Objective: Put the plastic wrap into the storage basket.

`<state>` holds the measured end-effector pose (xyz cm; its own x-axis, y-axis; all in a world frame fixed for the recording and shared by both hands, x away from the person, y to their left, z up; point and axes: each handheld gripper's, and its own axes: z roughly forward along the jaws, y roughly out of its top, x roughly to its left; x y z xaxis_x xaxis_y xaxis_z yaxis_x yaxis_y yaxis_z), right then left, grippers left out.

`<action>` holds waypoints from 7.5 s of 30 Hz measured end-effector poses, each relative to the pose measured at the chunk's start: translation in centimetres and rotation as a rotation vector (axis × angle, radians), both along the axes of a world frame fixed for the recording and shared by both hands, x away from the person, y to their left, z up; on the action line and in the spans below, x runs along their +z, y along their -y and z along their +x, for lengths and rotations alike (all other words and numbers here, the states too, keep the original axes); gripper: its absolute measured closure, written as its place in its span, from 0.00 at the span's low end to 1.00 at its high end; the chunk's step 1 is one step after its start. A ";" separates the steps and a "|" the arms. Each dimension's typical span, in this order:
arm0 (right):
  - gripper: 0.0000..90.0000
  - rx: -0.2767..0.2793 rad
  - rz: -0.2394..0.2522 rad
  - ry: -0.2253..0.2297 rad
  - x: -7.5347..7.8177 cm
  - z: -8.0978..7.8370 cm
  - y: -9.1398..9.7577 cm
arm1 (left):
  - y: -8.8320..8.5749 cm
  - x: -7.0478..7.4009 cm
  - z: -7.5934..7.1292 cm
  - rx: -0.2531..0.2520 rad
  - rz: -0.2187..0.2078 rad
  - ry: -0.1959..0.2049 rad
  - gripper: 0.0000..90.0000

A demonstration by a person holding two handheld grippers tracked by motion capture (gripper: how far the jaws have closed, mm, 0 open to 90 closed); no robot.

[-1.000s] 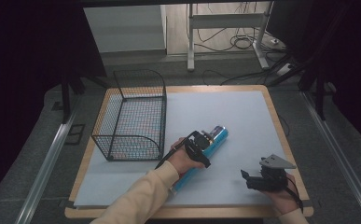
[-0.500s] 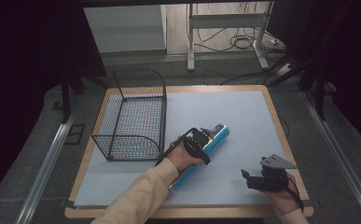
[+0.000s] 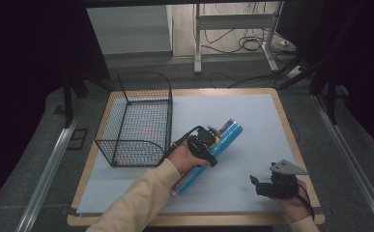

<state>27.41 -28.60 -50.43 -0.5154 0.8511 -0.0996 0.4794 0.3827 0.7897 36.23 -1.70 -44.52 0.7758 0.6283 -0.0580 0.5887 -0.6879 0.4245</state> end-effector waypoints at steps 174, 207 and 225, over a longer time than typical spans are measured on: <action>0.11 -0.016 0.000 -0.007 -0.2 0.5 0.4 | -13.7 12.0 8.3 0.242 0.057 0.172 0.36; 0.11 -0.026 -0.005 -0.014 -0.4 0.8 0.7 | -15.4 6.4 13.7 0.346 0.116 0.083 0.36; 0.11 -0.034 -0.011 -0.013 -0.5 0.8 0.7 | -14.3 3.7 16.8 0.409 0.149 0.081 0.36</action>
<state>28.16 -29.34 -50.89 -0.4877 0.8669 -0.1028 0.5021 0.3749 0.7793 53.05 12.56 -40.84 0.4602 0.8813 0.1072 0.7941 -0.4626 0.3942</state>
